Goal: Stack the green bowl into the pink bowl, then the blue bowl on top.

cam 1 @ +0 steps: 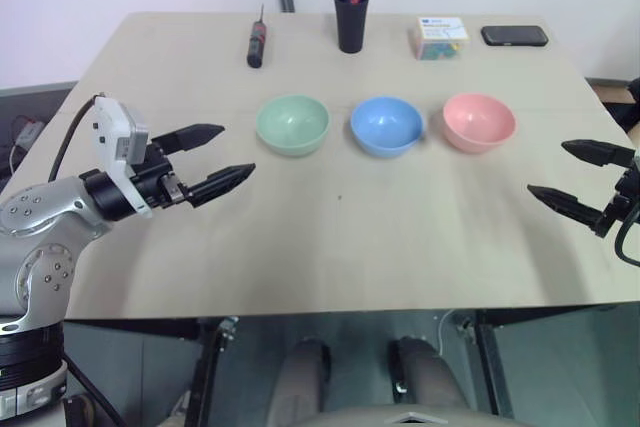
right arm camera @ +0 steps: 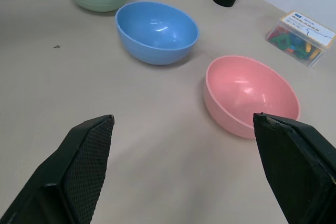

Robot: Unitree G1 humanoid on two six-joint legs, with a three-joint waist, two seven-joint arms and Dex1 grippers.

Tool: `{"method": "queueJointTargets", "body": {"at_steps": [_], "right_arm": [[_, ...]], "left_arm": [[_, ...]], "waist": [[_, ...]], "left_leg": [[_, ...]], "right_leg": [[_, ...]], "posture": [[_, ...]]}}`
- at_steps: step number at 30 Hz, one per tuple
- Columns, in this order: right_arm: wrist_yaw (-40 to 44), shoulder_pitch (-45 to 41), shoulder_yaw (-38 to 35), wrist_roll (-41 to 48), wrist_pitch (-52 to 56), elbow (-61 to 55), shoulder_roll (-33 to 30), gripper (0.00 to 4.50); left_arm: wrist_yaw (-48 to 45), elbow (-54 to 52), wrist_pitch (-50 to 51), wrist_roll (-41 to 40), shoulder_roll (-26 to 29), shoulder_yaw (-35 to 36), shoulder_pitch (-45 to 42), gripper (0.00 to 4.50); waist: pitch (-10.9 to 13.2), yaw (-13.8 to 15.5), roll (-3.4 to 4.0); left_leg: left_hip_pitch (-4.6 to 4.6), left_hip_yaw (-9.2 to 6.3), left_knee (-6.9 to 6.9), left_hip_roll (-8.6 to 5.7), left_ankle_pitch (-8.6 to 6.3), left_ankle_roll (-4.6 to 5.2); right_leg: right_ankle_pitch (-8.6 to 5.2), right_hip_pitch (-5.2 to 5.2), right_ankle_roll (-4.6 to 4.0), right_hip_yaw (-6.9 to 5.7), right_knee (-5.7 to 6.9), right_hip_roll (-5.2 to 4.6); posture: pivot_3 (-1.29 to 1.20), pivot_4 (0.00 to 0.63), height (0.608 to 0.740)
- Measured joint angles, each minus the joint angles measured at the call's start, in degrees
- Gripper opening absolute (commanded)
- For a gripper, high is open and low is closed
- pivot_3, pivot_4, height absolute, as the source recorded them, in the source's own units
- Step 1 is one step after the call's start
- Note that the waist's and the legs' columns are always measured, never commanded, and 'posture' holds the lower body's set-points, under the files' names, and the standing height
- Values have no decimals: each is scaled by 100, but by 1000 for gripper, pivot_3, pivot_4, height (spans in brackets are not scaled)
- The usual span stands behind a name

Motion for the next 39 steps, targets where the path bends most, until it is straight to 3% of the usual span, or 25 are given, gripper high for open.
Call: {"method": "queueJointTargets", "body": {"at_steps": [14, 17, 22, 26, 33, 39], "right_arm": [[-341, -645, 666, -473, -164, 70, 160, 4441], [-733, -1363, 1514, -1087, -158, 306, 301, 4441], [-971, -2873, 2963, -2171, -501, 1975, 1001, 4441], [-940, -3953, 3675, -2844, -1122, 3892, 1654, 3168], [-671, -4967, 4023, -3535, -2330, 6166, 2041, 106], [-414, -5115, 4015, -3690, -2661, 6498, 2000, 45]], "left_arm": [[-18, -99, 203, -131, -36, -11, -12, 4500], [-92, -288, 173, -171, -186, -189, -109, 4500], [-291, -601, 144, -340, -410, -503, -272, 4500], [-381, -691, 155, -481, -453, -578, -283, 4500], [-342, -1074, 163, -798, -452, -457, -130, 4500], [-202, -1225, 163, -850, -452, -312, 188, 4500]], "waist": [[0, -9, 0], [1, -38, 1], [2, -73, -2], [4, -118, -1], [5, -133, 0], [7, -156, 3]], "left_leg": [[0, 3, 0, 1, 0, 0], [4, 13, 2, 1, 1, 0], [0, 15, 2, 2, 1, 0], [-12, 17, 0, 1, 1, -1], [-19, 16, -9, 0, 0, 0], [-10, 18, -10, 0, 0, 1]], "right_leg": [[0, -2, 0, 3, 2, 0], [0, -4, 0, 11, 6, 0], [1, -11, -1, 14, 7, 3], [1, -24, -1, 16, 3, 2], [2, -26, -1, 13, -13, -5], [2, -26, -2, 17, 3, -5]], "posture": [[0, 150, 740], [0, 150, 740], [0, 150, 740], [0, 150, 740], [0, 150, 740], [0, 150, 740]]}}
